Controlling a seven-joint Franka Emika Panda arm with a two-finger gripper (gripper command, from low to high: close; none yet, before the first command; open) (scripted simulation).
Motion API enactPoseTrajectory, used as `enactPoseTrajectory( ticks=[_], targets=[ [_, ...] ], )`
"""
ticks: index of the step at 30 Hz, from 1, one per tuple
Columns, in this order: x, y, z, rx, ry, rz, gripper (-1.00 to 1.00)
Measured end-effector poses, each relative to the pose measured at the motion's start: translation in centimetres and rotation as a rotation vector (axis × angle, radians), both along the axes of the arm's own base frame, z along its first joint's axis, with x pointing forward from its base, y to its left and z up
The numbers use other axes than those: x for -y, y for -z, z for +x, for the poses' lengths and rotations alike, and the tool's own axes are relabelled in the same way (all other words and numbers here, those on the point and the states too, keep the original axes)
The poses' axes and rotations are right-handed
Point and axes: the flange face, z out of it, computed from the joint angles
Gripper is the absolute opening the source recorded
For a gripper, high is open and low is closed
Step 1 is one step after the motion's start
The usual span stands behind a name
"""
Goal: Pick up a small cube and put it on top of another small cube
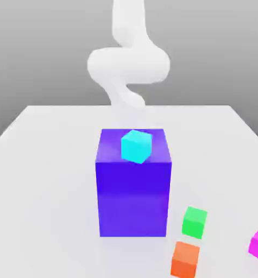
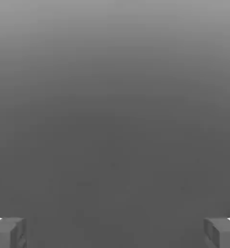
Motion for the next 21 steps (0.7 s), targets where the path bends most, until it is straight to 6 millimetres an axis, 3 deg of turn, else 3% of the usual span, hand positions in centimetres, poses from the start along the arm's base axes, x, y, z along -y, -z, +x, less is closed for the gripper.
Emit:
enactPoseTrajectory(
  ticks=[5, 11, 16, 21],
  targets=[
    [-3.8, 5.8, 5.0, -0.104, 0.104, 0.041, 0.0],
    [-8.4, 13.5, 9.2, -0.215, 0.219, 0.084, 0.0],
    [-12.3, 20.4, 11.4, -0.301, 0.31, 0.119, 0.0],
    [-16.4, 27.5, 12.2, -0.386, 0.395, 0.156, 0.0]
  ],
)
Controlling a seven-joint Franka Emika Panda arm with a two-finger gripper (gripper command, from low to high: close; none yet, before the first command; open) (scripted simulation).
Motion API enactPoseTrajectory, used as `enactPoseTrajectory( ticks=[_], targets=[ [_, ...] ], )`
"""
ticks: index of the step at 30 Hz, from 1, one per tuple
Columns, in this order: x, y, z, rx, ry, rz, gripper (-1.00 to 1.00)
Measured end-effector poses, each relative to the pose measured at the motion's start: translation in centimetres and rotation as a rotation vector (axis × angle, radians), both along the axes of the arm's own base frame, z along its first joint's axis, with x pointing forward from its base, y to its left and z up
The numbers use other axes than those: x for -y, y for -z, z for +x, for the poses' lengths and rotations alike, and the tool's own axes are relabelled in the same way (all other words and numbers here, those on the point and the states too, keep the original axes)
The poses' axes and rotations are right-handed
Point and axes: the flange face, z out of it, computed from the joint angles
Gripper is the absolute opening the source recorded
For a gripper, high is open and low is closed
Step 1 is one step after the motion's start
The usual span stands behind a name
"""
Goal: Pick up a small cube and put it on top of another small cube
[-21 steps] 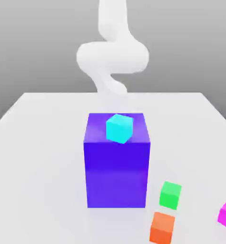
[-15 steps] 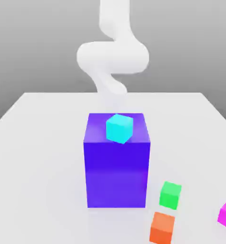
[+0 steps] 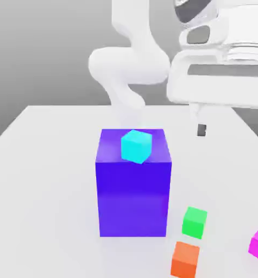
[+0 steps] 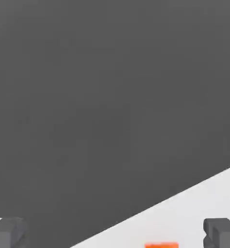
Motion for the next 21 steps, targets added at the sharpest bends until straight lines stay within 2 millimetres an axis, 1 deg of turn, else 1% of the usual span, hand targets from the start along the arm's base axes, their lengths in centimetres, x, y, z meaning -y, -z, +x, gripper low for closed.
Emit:
enactPoseTrajectory(
  ticks=[3, 8, 12, 16, 18, 20, 21],
  targets=[
    [-2.7, 4.2, -0.3, -0.05, 0.047, 0.023, 0.0],
    [-6.2, 11.0, -1.5, -0.137, 0.145, 0.065, 0.0],
    [-9.2, 16.1, -3.5, -0.211, 0.221, 0.1, 0.0],
    [-12.2, 20.6, -6.1, -0.29, 0.299, 0.135, 0.0],
    [-12.9, 23.2, -6.6, -0.306, 0.317, 0.144, 0.0],
    [-13.0, 26.2, -6.8, -0.31, 0.322, 0.146, 0.0],
    [-13.0, 27.5, -6.9, -0.311, 0.322, 0.145, -1.0]
  ],
)
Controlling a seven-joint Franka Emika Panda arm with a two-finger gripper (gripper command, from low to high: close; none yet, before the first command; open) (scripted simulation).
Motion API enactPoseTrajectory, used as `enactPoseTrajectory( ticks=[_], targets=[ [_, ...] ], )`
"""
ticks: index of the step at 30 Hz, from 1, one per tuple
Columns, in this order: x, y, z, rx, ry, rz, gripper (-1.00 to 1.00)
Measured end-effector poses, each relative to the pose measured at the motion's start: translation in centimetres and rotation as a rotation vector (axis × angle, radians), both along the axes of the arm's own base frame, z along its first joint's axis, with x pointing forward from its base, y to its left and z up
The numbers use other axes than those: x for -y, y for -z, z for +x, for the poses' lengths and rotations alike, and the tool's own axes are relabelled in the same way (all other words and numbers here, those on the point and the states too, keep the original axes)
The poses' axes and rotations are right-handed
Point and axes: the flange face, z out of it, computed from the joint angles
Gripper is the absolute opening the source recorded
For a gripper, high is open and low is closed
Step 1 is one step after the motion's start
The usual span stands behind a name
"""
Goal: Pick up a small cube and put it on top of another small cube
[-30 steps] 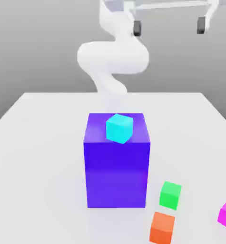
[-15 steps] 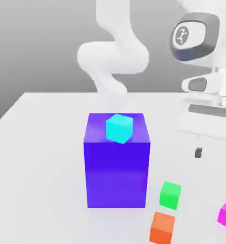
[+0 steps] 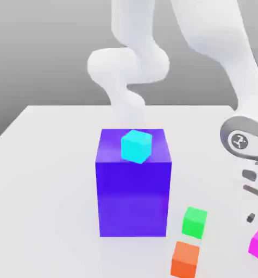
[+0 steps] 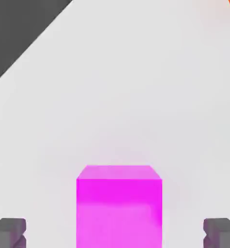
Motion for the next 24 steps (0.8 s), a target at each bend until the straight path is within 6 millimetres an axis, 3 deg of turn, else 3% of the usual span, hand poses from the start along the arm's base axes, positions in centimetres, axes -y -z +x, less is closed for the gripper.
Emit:
enactPoseTrajectory(
  ticks=[6, 8, 11, 24],
  targets=[
    [0.0, 0.6, 0.0, 0.001, 0.0, 0.001, -1.0],
    [-0.1, -0.8, 0.0, 0.001, 0.001, 0.003, -1.0],
    [0.1, -4.7, -0.1, 0.0, 0.007, -0.001, -1.0],
    [12.8, -10.0, -5.8, 0.008, 0.65, -0.032, -1.0]
  ],
)
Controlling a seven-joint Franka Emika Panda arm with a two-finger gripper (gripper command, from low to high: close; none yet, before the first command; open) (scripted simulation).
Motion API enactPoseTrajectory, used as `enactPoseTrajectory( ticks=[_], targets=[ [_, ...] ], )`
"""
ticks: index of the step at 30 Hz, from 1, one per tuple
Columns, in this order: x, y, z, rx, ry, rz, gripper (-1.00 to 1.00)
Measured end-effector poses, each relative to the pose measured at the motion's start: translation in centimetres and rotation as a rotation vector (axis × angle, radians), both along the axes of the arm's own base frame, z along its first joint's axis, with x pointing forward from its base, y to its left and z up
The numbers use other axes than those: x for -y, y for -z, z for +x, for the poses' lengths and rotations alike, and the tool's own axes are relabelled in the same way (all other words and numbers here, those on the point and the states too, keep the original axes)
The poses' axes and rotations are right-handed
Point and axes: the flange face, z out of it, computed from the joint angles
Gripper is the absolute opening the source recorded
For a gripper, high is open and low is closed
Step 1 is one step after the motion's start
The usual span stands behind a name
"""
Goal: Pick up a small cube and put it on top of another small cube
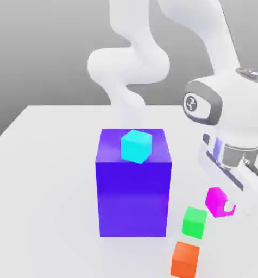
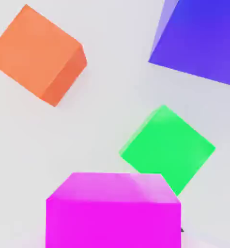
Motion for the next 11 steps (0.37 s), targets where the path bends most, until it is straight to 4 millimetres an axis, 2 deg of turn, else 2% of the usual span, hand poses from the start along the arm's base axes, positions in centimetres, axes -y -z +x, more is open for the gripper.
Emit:
enactPoseTrajectory(
  ticks=[2, 7, 8, 11],
  targets=[
    [1.4, -0.2, -1.0, 0.003, 0.087, 0.023, -1.0],
    [1.8, 4.2, -1.3, 0.004, 0.119, 0.034, -1.0],
    [1.7, 5.2, -1.4, 0.004, 0.118, 0.035, 1.0],
    [1.7, 5.2, -1.4, 0.004, 0.118, 0.035, 1.0]
  ],
)
